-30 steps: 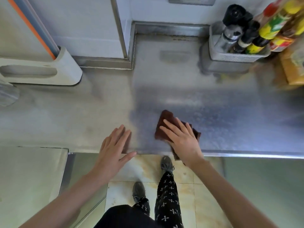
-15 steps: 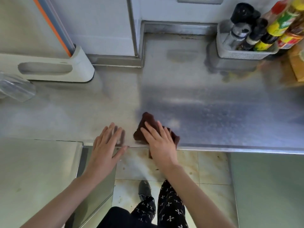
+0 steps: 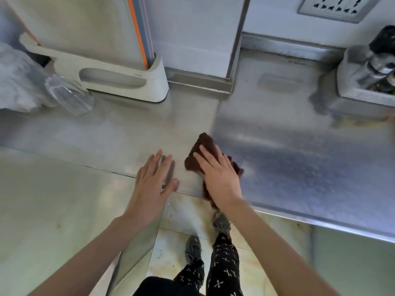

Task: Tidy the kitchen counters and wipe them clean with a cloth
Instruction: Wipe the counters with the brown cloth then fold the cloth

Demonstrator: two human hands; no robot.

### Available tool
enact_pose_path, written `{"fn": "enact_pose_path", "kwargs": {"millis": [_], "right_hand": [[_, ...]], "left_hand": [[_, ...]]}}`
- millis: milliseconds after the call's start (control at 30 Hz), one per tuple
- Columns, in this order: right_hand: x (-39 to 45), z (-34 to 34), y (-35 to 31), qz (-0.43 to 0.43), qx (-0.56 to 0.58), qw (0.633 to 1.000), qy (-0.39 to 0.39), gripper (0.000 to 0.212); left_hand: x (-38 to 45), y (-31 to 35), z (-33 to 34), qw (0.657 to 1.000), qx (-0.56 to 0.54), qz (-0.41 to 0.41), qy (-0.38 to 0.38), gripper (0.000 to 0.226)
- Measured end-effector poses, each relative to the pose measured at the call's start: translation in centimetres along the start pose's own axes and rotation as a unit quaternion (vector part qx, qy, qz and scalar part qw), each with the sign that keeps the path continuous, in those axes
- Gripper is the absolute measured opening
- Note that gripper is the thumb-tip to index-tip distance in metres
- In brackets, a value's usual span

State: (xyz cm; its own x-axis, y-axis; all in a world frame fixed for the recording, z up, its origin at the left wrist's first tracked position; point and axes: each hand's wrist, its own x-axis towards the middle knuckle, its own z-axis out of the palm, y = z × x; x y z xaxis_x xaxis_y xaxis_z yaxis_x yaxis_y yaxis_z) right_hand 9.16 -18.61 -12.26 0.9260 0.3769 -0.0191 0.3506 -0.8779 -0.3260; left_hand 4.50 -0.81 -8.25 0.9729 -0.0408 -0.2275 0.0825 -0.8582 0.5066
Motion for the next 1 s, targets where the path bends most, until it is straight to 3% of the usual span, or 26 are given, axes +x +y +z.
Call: {"fn": "enact_pose_path", "kwargs": {"millis": [133,200,300,400,500,600,667,700,767,833,900,1000], "right_hand": [[3.9,-3.1,8.5,0.243,0.031,0.967,0.069,0.044],[5.3,-2.1,6.9,0.28,0.023,0.956,0.084,0.046],[5.1,0.8,0.1,0.053,-0.009,0.997,0.063,0.048],[6.2,0.7,-0.2,-0.13,0.006,0.991,0.008,0.053],[10.6,-1.8,4.4,-0.104,-0.024,0.994,0.021,0.039],[13.6,-2.2,6.1,0.052,-0.001,0.998,0.018,0.042],[13.3,-1.0,3.5,0.095,0.008,0.995,0.036,0.045],[12.8,-0.1,1.9,0.054,0.004,0.998,0.035,0.049],[11.5,0.8,-0.3,-0.108,-0.014,0.994,0.002,0.061],[11.9,0.3,0.4,-0.216,-0.018,0.976,-0.032,0.056],[13.6,-1.0,2.0,-0.225,-0.034,0.973,-0.027,0.05],[16.7,-1.5,2.9,-0.092,-0.007,0.996,-0.011,0.042]], "left_hand": [[1.7,-0.3,-0.5,1.0,0.014,-0.003,0.011,0.06],[2.3,-0.8,-0.3,0.999,0.014,-0.025,0.02,0.068],[2.7,-1.3,-0.2,0.997,0.016,-0.06,0.035,0.074],[2.9,-1.3,-0.5,0.997,0.029,-0.071,0.033,0.074],[3.5,-1.0,-1.3,0.995,0.021,-0.086,0.035,0.074],[4.3,-0.9,-2.1,0.994,0.011,-0.098,0.044,0.073],[4.7,-1.0,-2.5,0.992,0.008,-0.116,0.052,0.073],[4.8,-1.1,-2.6,0.99,0.007,-0.125,0.057,0.073],[5.0,-1.3,-2.6,0.988,0.004,-0.14,0.06,0.073],[4.7,-1.6,-2.7,0.986,0.002,-0.154,0.059,0.074],[4.4,-1.8,-3.1,0.983,-0.008,-0.169,0.071,0.077],[3.7,-2.1,-3.7,0.978,-0.024,-0.19,0.084,0.078]]}}
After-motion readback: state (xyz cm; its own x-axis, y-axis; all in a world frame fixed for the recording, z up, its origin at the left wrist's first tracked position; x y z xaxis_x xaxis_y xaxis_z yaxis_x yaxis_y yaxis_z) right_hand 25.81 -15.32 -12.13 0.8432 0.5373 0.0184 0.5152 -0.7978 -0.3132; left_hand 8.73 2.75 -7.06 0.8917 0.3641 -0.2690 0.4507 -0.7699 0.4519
